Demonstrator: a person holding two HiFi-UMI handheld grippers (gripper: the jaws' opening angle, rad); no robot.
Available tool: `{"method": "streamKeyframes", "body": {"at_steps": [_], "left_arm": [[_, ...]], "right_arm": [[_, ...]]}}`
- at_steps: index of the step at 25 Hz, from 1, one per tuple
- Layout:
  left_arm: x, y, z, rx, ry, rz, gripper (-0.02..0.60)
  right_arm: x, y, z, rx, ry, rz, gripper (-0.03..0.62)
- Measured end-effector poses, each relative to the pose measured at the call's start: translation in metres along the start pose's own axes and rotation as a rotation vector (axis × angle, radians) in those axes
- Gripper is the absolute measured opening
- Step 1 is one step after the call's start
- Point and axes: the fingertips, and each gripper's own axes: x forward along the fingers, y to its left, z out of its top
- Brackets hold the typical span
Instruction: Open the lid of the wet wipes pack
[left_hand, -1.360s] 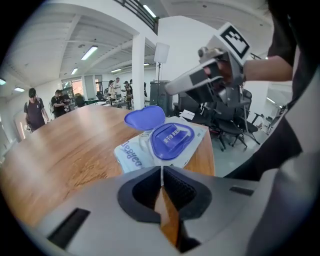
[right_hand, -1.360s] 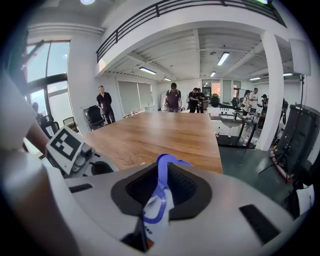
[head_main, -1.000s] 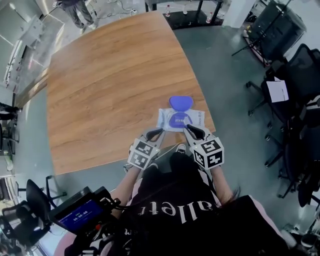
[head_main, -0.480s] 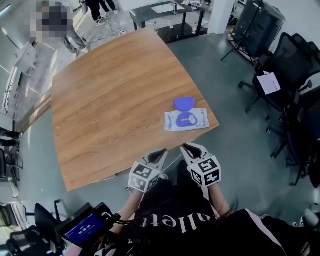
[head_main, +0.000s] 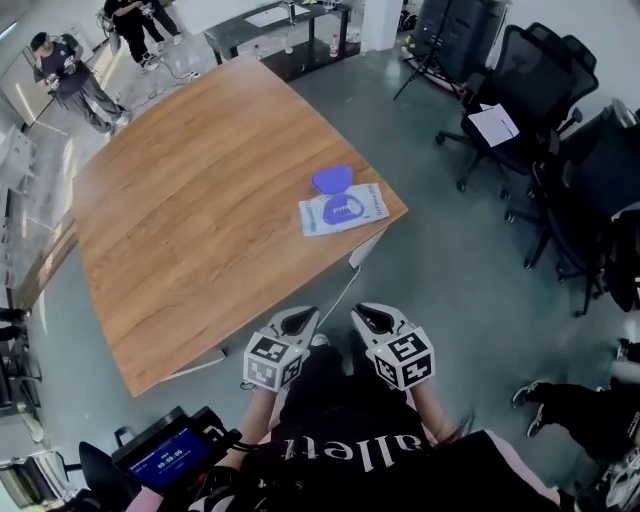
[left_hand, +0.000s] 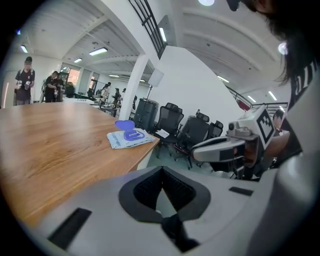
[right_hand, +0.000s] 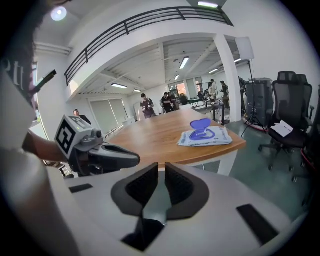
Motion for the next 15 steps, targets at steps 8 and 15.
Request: {"method": "streamKeyframes", "body": {"at_steps": [8,15], "left_arm": [[-0.004,-0.037,-0.007,-0.043,-0.018,-0.022,0.003],[-0.017,-0.095,-0.017,-0.053,-0.046,-0.021,0.003]], "right_arm": [[-0.034,0.008,-0.024,0.019,0.007,0.009,0.046],[-0.069,0.027,-0.042,-0.011,-0.002,0.065,0.046]]}}
